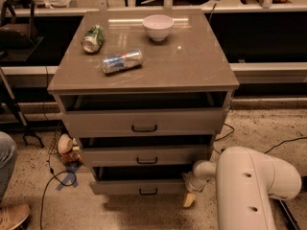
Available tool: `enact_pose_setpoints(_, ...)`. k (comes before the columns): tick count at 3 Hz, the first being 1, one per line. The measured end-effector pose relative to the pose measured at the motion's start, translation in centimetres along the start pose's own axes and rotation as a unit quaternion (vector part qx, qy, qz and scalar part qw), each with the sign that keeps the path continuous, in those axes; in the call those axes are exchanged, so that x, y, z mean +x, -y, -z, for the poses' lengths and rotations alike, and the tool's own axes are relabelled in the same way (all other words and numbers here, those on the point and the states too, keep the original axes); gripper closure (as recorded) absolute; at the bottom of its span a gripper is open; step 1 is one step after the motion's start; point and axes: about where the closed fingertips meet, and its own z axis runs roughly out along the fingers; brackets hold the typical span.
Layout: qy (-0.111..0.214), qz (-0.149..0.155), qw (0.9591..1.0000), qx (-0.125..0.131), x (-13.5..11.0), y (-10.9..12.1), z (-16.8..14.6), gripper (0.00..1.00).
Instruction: Open bottom drawer
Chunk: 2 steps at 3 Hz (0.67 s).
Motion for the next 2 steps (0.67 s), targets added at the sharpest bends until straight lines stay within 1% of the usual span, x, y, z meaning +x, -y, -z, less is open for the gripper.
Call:
enact_pose_setpoints(1,-0.003,0.011,0.9999,0.008,-0.5,-0.2,0.8,0.39)
enact_pose_setpoints(2,-0.003,0.030,0.9993,0.023,-1.6,-1.1,2.3,0.62)
